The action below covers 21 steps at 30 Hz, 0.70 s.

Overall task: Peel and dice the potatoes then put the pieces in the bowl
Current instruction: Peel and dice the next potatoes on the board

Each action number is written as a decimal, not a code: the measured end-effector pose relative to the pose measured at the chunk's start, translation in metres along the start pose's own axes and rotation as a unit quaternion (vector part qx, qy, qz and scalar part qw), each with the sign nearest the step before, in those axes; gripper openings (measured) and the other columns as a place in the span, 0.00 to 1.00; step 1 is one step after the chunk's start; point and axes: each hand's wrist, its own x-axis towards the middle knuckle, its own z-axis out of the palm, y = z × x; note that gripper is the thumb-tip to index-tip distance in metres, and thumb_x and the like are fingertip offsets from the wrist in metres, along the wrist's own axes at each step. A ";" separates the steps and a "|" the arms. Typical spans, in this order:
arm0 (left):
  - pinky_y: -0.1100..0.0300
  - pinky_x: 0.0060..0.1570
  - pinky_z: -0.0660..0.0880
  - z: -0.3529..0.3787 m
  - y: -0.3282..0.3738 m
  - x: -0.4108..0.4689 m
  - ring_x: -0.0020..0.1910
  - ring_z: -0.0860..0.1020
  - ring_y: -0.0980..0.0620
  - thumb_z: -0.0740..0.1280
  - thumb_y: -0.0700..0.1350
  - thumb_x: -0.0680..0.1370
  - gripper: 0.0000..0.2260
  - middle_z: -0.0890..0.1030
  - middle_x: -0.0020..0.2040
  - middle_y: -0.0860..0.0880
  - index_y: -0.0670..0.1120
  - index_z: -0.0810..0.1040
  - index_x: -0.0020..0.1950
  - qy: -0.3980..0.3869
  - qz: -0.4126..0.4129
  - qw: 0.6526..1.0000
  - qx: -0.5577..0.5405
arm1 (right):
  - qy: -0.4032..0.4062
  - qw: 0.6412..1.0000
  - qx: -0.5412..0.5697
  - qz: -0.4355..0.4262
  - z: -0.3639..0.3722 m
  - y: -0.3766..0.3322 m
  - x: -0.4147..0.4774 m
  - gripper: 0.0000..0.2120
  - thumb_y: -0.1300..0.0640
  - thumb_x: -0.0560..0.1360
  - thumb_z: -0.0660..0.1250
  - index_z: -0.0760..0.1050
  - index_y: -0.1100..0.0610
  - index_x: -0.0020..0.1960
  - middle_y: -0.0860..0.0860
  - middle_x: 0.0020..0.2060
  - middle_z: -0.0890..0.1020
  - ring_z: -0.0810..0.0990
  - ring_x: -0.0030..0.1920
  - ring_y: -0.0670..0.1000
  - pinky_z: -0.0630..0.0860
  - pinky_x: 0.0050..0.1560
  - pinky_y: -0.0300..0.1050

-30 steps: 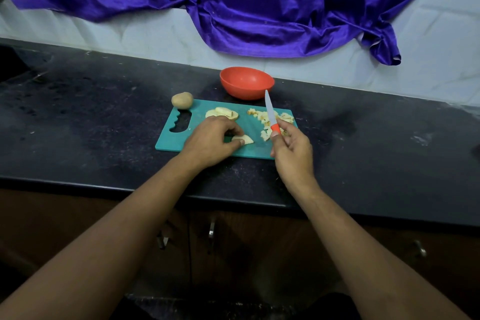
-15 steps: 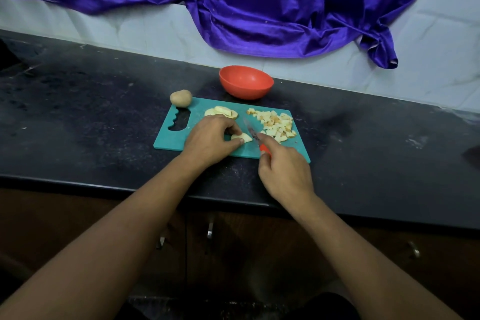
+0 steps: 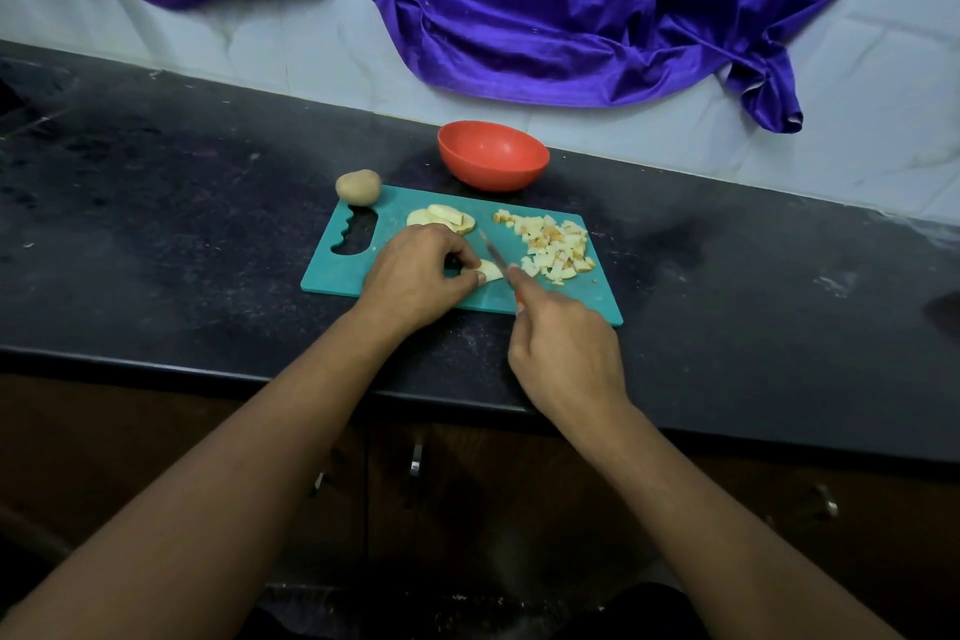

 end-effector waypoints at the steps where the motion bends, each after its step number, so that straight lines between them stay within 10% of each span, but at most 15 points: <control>1: 0.49 0.56 0.79 0.000 0.000 0.000 0.52 0.80 0.55 0.76 0.53 0.74 0.06 0.84 0.48 0.58 0.54 0.86 0.49 0.001 0.002 1.000 0.002 | 0.009 1.000 0.014 -0.001 0.001 0.000 -0.002 0.24 0.53 0.84 0.57 0.64 0.46 0.80 0.47 0.42 0.79 0.77 0.39 0.47 0.77 0.36 0.47; 21: 0.50 0.56 0.77 -0.003 0.006 -0.006 0.55 0.77 0.53 0.72 0.49 0.72 0.10 0.82 0.50 0.56 0.53 0.85 0.53 -0.007 -0.004 1.000 0.021 | 0.005 1.000 0.020 0.017 0.000 -0.007 -0.003 0.24 0.52 0.84 0.59 0.66 0.47 0.79 0.47 0.41 0.80 0.77 0.38 0.46 0.78 0.37 0.46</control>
